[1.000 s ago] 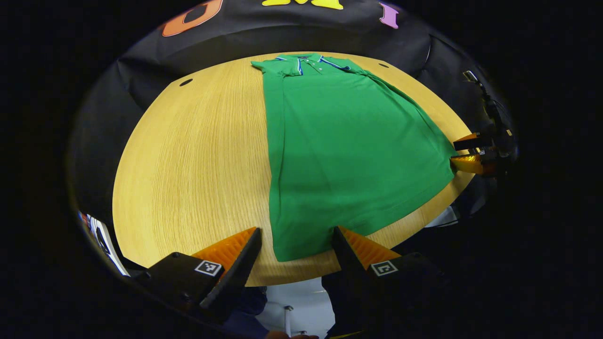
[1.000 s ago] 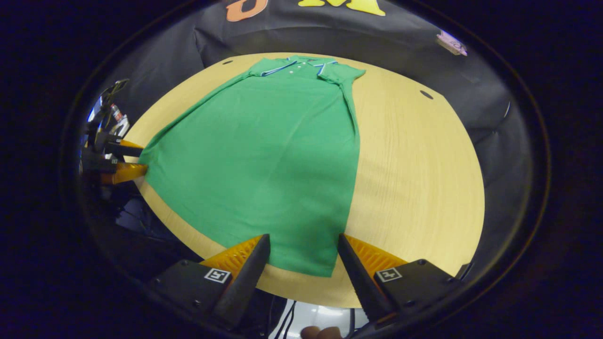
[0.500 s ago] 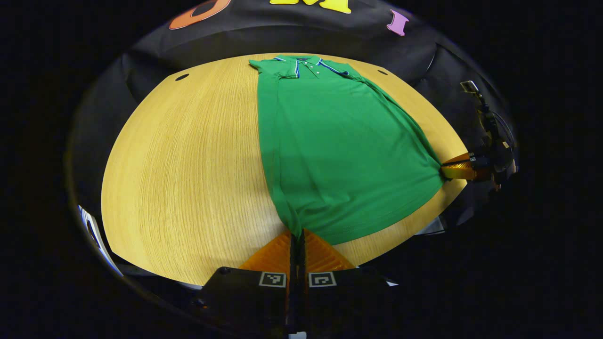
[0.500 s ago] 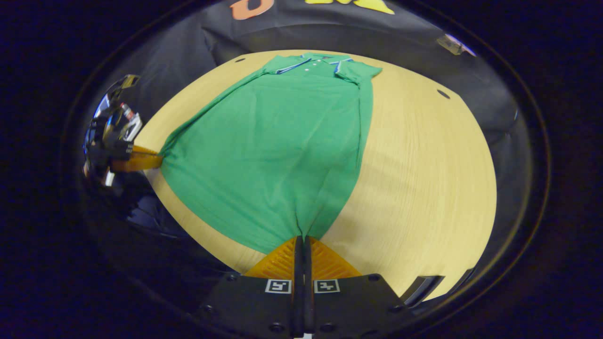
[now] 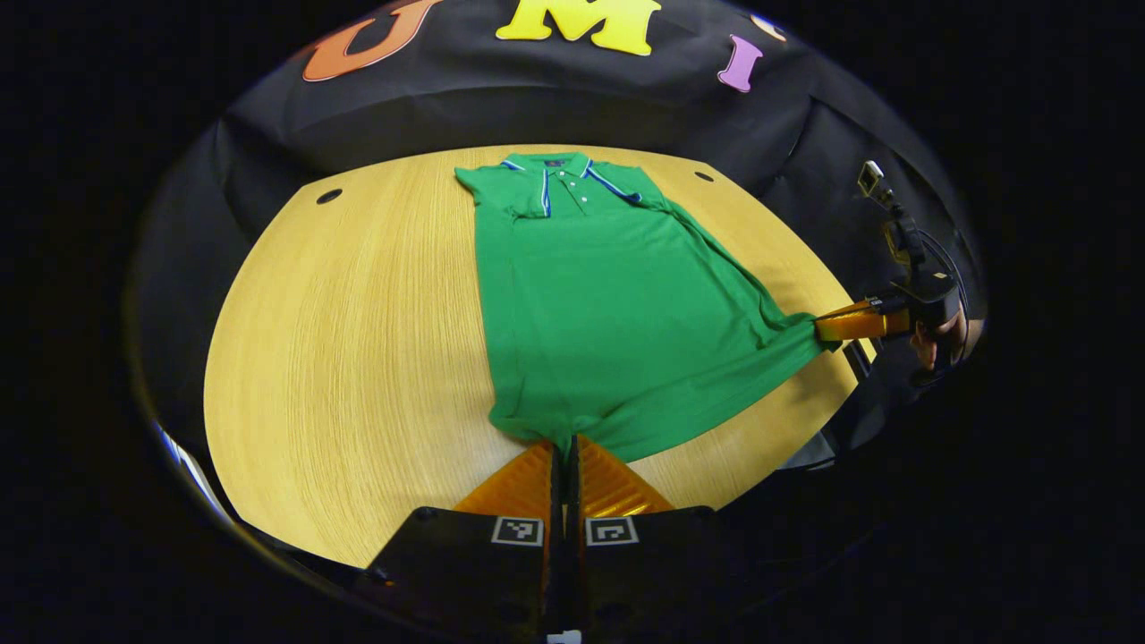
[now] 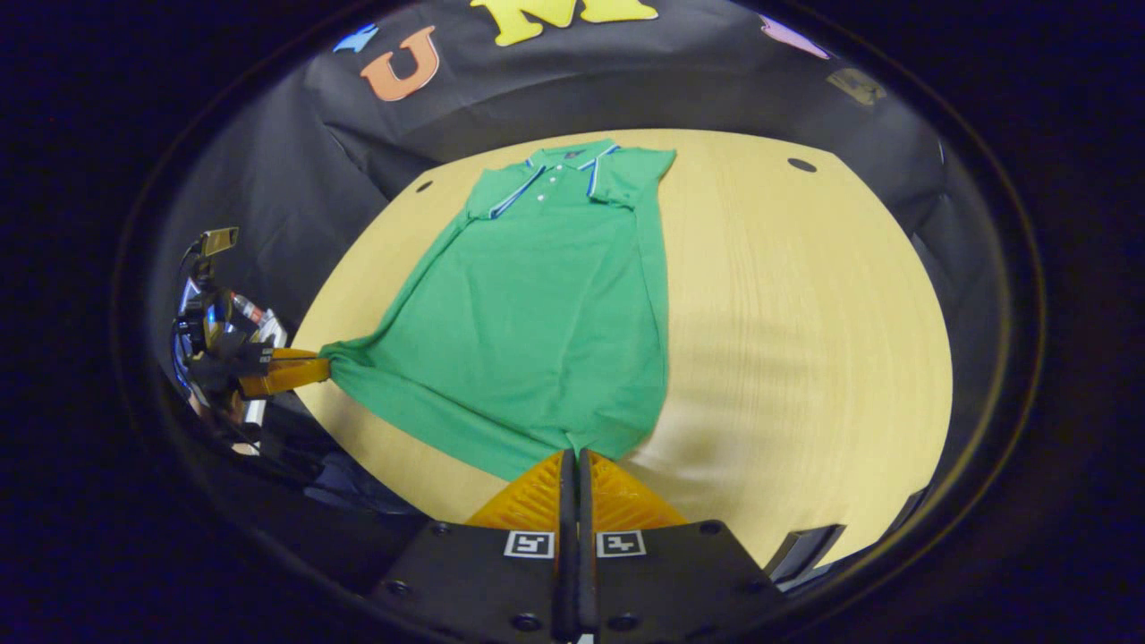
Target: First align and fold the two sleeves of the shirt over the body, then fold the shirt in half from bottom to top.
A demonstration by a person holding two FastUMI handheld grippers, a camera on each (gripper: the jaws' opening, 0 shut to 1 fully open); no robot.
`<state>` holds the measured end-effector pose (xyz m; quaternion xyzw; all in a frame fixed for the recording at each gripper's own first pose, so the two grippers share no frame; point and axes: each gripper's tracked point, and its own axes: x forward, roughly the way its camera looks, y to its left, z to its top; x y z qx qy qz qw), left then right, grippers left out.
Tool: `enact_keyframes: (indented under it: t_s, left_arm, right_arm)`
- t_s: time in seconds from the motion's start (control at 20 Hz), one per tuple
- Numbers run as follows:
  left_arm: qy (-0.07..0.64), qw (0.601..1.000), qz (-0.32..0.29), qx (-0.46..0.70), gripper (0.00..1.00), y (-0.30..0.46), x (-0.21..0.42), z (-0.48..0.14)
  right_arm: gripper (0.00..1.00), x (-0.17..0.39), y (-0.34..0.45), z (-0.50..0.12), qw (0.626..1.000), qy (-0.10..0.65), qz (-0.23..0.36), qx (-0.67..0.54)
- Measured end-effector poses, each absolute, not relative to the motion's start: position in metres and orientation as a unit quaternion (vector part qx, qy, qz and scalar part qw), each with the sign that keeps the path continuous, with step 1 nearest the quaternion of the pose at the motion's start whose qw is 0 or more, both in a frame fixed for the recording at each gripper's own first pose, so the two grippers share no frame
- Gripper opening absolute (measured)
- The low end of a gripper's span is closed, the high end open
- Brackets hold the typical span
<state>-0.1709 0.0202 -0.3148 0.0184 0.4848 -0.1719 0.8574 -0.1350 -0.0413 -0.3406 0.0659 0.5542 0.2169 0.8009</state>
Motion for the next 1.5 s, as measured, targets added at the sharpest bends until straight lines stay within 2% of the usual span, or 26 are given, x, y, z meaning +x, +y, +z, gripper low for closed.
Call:
enact_keyframes:
  t_s: [0.2, 0.55, 0.7, 0.8, 1.05, 1.15, 1.25, 1.35, 1.5]
  left_arm:
    - [0.463, 0.870, -0.170, 0.012, 0.04, 0.019, -0.136, -0.298]
    - [0.429, 0.887, -0.170, 0.008, 0.03, 0.019, -0.061, -0.265]
    - [0.407, 0.897, -0.172, 0.011, 0.04, 0.017, -0.021, -0.247]
    - [0.399, 0.901, -0.172, 0.008, 0.03, 0.018, 0.003, -0.241]
    - [0.385, 0.914, -0.128, -0.006, 0.04, 0.034, 0.073, -0.236]
    - [0.372, 0.920, -0.124, -0.023, 0.03, 0.036, 0.102, -0.228]
    - [0.359, 0.925, -0.122, -0.029, 0.03, 0.039, 0.126, -0.223]
    - [0.346, 0.930, -0.122, -0.031, 0.03, 0.040, 0.150, -0.219]
    - [0.331, 0.935, -0.119, -0.034, 0.03, 0.039, 0.185, -0.220]
  right_arm:
    - [0.03, -0.101, -0.037, -0.322, 0.809, 0.540, 0.206, 0.111]
    - [0.00, -0.027, -0.035, -0.284, 0.829, 0.505, 0.193, 0.145]
    - [0.05, 0.014, -0.033, -0.273, 0.843, 0.486, 0.193, 0.126]
    - [0.00, 0.041, -0.024, -0.266, 0.846, 0.478, 0.193, 0.134]
    - [0.02, 0.115, -0.016, -0.258, 0.859, 0.455, 0.181, 0.149]
    - [0.00, 0.145, -0.016, -0.256, 0.867, 0.444, 0.174, 0.146]
    - [0.05, 0.175, -0.014, -0.251, 0.875, 0.430, 0.166, 0.148]
    - [0.00, 0.203, -0.013, -0.245, 0.884, 0.415, 0.158, 0.146]
    - [0.02, 0.246, -0.004, -0.236, 0.897, 0.389, 0.151, 0.148]
